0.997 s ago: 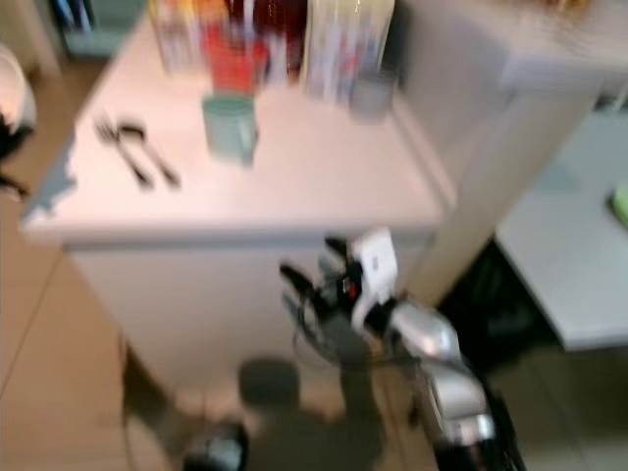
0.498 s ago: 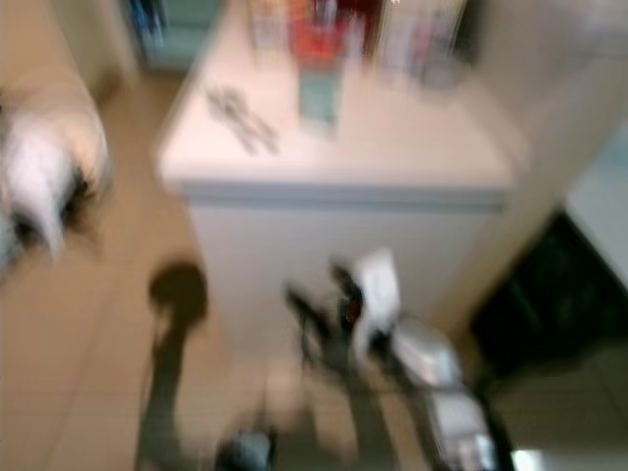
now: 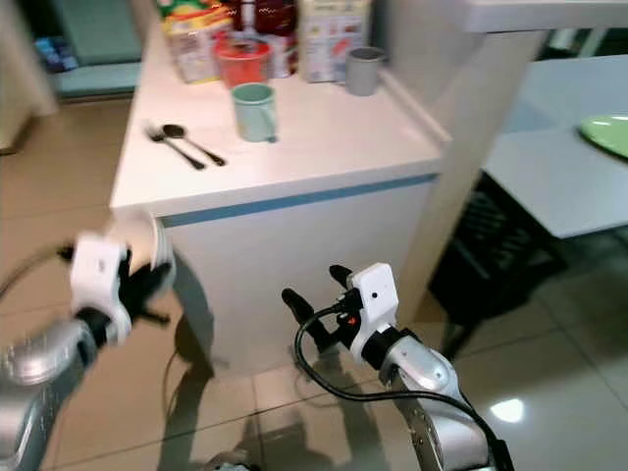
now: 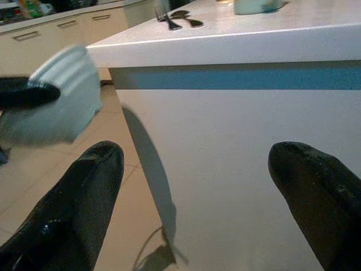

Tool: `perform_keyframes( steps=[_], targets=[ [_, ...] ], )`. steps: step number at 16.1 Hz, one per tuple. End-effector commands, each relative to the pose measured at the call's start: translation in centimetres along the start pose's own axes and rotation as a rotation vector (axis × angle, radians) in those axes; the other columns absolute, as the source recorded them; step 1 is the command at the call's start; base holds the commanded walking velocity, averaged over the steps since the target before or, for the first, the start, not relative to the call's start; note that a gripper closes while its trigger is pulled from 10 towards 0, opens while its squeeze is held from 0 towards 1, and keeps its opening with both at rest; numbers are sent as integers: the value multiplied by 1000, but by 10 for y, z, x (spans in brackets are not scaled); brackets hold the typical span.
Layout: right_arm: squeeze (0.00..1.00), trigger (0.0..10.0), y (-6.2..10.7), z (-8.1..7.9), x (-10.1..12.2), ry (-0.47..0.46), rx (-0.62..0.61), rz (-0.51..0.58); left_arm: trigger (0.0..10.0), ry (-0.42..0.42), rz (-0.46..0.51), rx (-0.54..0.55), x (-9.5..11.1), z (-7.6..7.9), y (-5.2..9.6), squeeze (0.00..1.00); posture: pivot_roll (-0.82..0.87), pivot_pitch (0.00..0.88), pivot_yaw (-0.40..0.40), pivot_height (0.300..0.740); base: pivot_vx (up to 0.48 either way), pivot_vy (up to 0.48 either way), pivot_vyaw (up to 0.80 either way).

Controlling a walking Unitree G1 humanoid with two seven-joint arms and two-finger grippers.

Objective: Setting the table

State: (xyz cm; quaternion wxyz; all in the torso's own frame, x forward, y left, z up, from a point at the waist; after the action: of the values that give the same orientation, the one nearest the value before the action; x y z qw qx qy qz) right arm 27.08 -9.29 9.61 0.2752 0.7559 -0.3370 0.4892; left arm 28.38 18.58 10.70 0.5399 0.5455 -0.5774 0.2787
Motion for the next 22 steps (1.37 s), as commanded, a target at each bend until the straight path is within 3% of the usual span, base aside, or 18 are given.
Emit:
perform_keyframes(
  steps=[1,4,7,10,12,14,22],
  targets=[
    [0,10000,1,-1,2,14,-11,7,10000,-9,83,41,21,-7,6,0,172,0,43,740,0,0,0],
    [0,10000,-1,0,2,12,-62,27,10000,76,126,114,20,-15,14,0,168,0,36,740,0,0,0],
    [0,10000,-5,14,-7,27,-123,6,10000,167,86,229,-2,-24,17,0,180,0,5,740,0,0,0],
    [0,10000,-6,22,-8,40,-155,7,10000,168,73,200,-7,-19,17,0,185,0,6,740,0,0,0],
    [0,10000,-7,25,-10,62,-182,7,10000,116,77,167,-15,-18,19,0,179,0,11,740,0,0,0],
    [0,10000,-7,27,-14,80,-198,6,10000,157,83,160,-19,-15,20,0,174,0,11,740,0,0,0],
    [0,10000,-9,33,-12,64,-214,13,10000,97,203,47,11,7,9,0,165,0,4,740,0,0,0]
  ],
)
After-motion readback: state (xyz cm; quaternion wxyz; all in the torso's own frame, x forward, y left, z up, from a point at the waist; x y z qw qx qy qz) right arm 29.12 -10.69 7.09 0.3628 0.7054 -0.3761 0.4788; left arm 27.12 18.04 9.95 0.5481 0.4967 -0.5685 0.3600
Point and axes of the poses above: a point about 5 cm out from each wrist's last joint towards the gripper, its own y axis pointing back from the gripper into the wrist, its own x axis along the axis of the wrist's last joint, z = x × y, the point moved 4 cm from there along -y, pointing out of the wrist towards the gripper, and after that the axes turned 14 degrees about -y, right-handed, at the moved point
